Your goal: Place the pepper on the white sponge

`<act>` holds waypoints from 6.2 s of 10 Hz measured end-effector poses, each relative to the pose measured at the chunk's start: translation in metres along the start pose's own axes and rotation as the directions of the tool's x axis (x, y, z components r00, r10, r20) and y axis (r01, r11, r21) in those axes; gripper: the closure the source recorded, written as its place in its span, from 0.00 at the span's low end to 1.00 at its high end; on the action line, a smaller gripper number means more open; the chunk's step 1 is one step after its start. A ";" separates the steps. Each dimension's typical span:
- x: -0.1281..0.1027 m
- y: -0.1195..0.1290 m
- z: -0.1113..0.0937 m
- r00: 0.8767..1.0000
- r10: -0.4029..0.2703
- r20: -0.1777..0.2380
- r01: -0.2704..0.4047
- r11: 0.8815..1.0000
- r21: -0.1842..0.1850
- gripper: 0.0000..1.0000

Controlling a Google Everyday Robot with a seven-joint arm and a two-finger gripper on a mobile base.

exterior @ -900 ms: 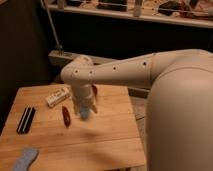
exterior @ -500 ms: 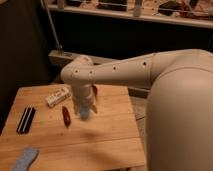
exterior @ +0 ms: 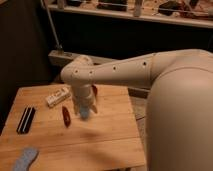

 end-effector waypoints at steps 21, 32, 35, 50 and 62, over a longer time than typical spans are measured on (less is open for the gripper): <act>-0.027 0.031 -0.005 0.997 -0.066 0.046 0.065 0.998 0.023 0.35; -0.081 0.142 0.070 0.924 -0.354 0.143 0.361 0.932 -0.022 0.35; -0.076 0.143 0.102 0.909 -0.401 0.115 0.405 0.914 -0.008 0.35; -0.084 0.157 0.152 0.909 -0.414 0.040 0.416 0.906 -0.073 1.00; 0.074 0.249 0.078 0.496 -0.864 0.088 0.863 0.479 -0.158 1.00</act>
